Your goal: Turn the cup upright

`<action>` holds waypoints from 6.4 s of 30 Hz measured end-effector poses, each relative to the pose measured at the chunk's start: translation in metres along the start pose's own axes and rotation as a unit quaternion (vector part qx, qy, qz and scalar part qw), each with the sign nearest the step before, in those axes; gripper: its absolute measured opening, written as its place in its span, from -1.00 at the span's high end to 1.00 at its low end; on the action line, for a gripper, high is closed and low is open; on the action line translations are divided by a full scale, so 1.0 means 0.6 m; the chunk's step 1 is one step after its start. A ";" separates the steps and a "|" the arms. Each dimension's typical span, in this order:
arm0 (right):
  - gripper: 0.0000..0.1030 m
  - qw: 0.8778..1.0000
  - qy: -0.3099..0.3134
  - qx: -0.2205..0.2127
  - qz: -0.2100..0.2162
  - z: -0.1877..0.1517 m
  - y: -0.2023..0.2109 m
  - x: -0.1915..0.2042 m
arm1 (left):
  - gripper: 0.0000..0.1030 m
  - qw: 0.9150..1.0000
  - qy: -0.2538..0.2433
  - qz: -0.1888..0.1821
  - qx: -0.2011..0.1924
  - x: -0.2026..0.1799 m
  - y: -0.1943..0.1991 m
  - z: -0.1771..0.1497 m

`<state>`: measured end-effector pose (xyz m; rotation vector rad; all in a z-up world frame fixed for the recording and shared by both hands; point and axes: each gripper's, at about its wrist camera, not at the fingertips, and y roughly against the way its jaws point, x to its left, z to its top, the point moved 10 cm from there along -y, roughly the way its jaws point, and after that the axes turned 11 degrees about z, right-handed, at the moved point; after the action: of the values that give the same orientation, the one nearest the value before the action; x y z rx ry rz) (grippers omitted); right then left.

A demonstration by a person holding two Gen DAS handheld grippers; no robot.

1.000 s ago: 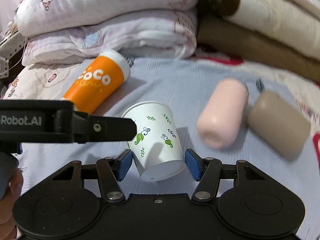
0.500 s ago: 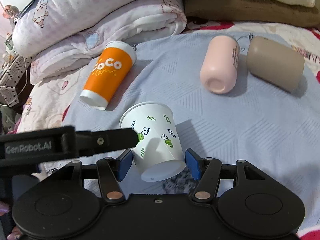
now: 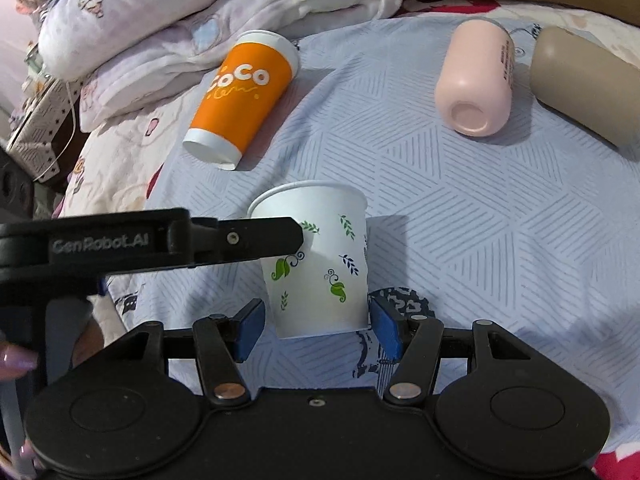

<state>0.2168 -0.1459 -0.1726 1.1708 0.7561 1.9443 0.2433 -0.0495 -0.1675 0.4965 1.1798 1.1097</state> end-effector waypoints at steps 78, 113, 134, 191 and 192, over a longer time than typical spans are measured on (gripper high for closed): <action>-0.19 0.930 0.278 -0.213 -0.109 0.116 -0.066 0.021 | -0.08 0.955 -0.186 0.022 -0.231 -0.041 -0.008 0.044; -0.65 0.950 0.074 -0.259 -0.158 -0.051 0.244 0.125 | -0.17 0.952 -0.147 0.117 -0.244 -0.057 0.313 -0.077; -0.71 0.910 0.074 -0.321 -0.250 -0.127 0.286 0.140 | -0.25 0.940 -0.137 0.177 -0.256 -0.010 0.296 -0.135; -0.97 0.905 0.010 -0.297 -0.304 -0.133 0.281 0.085 | -1.00 0.929 -0.143 0.227 -0.256 -0.002 0.286 -0.120; -0.97 0.905 0.010 -0.297 -0.304 -0.133 0.281 0.085 | -1.00 0.928 -0.144 0.228 -0.257 -0.002 0.286 -0.120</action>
<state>0.0801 -0.2071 -0.0500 0.4613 0.4106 1.4859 0.1056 0.0057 -0.0549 0.5103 0.4853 1.6212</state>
